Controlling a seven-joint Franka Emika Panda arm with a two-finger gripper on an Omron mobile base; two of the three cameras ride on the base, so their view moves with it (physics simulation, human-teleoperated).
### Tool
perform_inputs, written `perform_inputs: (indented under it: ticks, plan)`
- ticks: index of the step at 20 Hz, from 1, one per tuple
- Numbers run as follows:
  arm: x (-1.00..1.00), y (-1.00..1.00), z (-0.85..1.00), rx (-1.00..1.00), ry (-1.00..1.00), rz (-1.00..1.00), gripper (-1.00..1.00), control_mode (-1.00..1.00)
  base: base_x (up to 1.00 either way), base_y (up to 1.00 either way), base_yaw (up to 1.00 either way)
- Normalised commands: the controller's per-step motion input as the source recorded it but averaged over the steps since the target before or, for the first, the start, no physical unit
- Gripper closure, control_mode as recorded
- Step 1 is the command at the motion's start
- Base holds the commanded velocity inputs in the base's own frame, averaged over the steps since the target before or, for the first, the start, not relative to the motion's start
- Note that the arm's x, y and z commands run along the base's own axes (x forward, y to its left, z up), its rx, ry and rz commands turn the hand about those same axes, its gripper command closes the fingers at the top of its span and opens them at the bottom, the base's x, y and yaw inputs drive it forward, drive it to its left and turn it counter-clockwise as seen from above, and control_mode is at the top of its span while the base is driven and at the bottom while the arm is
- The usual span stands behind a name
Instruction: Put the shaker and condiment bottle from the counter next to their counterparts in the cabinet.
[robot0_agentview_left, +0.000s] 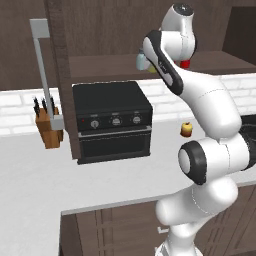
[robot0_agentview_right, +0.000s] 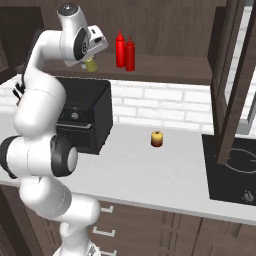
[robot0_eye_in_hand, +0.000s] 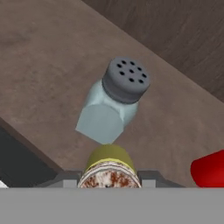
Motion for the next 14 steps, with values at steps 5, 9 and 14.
perform_inputs:
  ticks: [5, 9, 14]
  plan:
    - [0.3, 0.0, -0.17, -0.02, 0.0, 0.0, 1.0, -1.0, 0.0, 0.0, 0.0]
    - [0.23, 0.0, -0.27, -0.01, 0.0, 0.0, 1.0, -1.0, 0.0, 0.0, 0.0]
    - [0.12, 0.0, -0.32, 0.0, 0.0, 0.0, 1.0, -1.0, 0.0, 0.0, 0.0]
